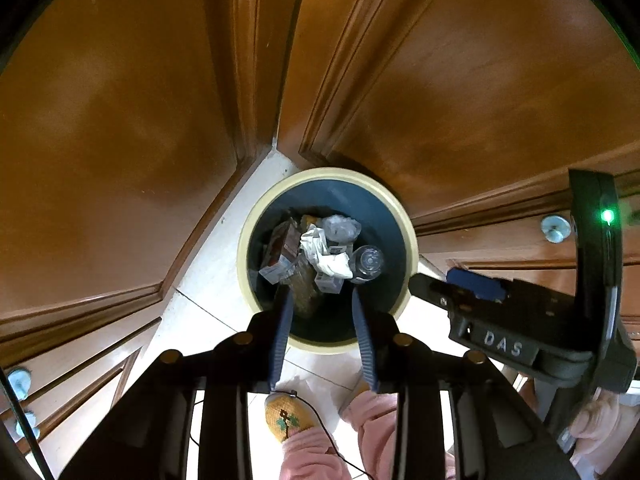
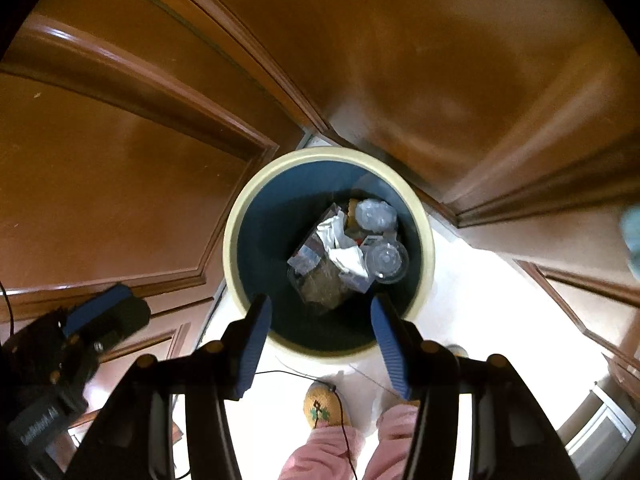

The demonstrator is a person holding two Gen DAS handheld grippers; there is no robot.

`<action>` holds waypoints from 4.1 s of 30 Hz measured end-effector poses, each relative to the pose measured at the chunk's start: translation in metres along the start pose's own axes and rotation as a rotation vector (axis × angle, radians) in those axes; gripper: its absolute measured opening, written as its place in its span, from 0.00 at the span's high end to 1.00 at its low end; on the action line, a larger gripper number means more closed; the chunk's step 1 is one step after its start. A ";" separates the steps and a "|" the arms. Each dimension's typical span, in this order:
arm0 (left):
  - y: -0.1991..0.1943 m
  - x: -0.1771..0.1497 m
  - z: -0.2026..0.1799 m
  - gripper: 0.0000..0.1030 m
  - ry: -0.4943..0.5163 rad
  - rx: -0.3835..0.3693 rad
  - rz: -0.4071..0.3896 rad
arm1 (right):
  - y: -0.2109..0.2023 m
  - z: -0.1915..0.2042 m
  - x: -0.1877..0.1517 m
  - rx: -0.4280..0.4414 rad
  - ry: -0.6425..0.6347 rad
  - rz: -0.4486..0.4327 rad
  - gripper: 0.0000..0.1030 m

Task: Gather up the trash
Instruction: 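Raise both tools back up toward the counter, then move the left tool to the yellow snack bag while the right tool approaches the small clear bag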

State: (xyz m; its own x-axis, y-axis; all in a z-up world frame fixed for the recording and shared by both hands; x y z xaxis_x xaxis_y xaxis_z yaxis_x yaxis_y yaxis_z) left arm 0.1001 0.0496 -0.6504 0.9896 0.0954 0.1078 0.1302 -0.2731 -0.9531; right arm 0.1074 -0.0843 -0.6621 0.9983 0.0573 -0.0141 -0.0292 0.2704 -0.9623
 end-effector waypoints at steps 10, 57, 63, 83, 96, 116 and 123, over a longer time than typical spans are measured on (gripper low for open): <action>-0.074 -0.005 -0.041 0.59 0.032 -0.039 -0.063 | -0.087 0.012 -0.033 0.017 0.014 -0.085 0.49; -0.564 0.010 -0.252 0.12 0.392 -0.206 -0.583 | -0.650 0.026 -0.100 -0.145 0.074 -0.875 0.49; -0.598 0.041 -0.287 0.12 0.379 -0.244 -0.622 | -0.710 -0.015 -0.087 -0.238 0.109 -0.875 0.49; -0.561 0.297 -0.462 0.04 0.522 -0.110 -0.642 | -0.773 -0.152 0.139 -0.172 0.104 -0.842 0.49; -0.375 0.466 -0.542 0.04 0.542 -0.010 -0.426 | -0.653 -0.256 0.333 -0.002 0.186 -0.622 0.49; -0.183 0.528 -0.557 0.04 0.506 0.006 -0.232 | -0.526 -0.308 0.440 0.256 0.403 -0.556 0.49; -0.160 0.529 -0.557 0.04 0.494 0.005 -0.224 | -0.520 -0.305 0.452 0.226 0.383 -0.567 0.49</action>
State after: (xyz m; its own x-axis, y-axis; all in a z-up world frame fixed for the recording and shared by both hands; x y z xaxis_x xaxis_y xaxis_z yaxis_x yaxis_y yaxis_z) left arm 0.6371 -0.3896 -0.2831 0.8488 -0.3110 0.4275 0.3424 -0.2928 -0.8928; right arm 0.5893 -0.4926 -0.2508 0.8094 -0.4810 0.3369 0.5305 0.3531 -0.7706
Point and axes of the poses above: each gripper's, at about its wrist camera, not at the fingertips, and y roughly the way its jaws point, z to its left, x to its top, the point moved 10 cm from there along y, roughly the way its jaws point, and after that the axes turned 3 degrees about -x, right-handed, at the moved point
